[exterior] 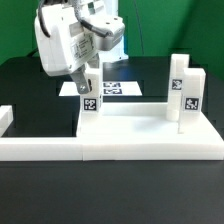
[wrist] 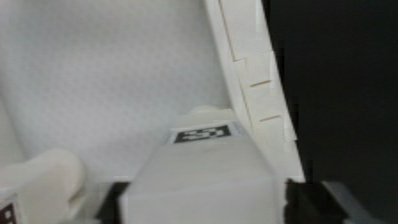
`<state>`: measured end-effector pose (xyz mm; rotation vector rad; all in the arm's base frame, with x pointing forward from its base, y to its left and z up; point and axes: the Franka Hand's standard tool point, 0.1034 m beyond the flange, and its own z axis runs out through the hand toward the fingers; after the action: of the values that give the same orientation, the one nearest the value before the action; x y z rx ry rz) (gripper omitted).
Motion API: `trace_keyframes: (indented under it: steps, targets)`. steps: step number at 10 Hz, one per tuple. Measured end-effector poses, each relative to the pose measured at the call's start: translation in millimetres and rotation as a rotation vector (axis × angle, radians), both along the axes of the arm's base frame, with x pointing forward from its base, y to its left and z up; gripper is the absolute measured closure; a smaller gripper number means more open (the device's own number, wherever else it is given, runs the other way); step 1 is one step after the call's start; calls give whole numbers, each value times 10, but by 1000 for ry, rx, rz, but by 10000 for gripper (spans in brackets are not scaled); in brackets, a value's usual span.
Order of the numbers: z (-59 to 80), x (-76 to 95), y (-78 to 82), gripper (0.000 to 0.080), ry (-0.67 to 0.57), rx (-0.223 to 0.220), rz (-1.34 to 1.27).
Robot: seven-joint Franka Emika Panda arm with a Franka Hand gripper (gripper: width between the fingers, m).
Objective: Assemble desk
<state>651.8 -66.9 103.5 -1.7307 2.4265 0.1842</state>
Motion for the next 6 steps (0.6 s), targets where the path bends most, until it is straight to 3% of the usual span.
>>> trace_keyframes:
  steps: [1, 2, 3, 4, 5, 6]
  targets:
    - [-4, 1, 1, 287, -2, -1, 9]
    - [-5, 1, 1, 287, -2, -1, 9]
    - [-6, 1, 1, 175, -2, -1, 9]
    - [7, 6, 6, 157, -4, -1, 10]
    - [147, 39, 44, 157, -20, 6, 28]
    - [410, 70, 91, 151, -48, 20, 37]
